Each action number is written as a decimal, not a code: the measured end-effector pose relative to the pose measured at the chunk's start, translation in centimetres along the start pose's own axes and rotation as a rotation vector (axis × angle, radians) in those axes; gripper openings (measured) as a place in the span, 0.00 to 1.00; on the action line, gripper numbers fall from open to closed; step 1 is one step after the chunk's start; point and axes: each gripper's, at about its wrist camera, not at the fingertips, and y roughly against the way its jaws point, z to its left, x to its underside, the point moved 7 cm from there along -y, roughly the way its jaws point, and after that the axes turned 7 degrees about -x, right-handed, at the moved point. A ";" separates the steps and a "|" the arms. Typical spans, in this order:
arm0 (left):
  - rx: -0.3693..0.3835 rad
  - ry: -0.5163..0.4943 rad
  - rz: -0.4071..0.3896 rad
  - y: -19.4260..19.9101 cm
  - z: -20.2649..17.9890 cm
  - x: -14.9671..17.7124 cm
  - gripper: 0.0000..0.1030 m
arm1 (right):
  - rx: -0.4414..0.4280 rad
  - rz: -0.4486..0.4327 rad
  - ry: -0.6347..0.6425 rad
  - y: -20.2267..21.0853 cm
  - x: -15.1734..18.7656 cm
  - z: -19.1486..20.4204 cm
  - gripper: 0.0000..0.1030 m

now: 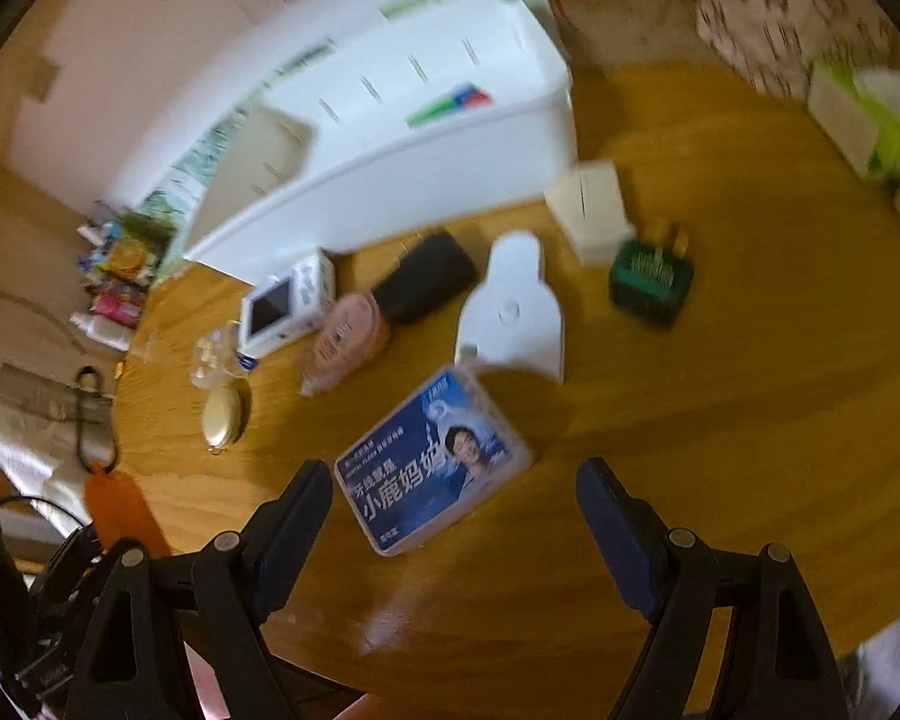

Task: Organize rigid objects
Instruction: 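Turn right tool back and grasp the blue floss box while left tool holds the reel, then carry the floss box into the white bin with right tool while left tool drops the reel in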

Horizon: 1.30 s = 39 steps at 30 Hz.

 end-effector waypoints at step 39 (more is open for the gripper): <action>0.128 -0.073 -0.096 1.3 8.8 -9.5 0.80 | 0.305 0.195 -0.255 -7.1 -0.5 0.9 0.65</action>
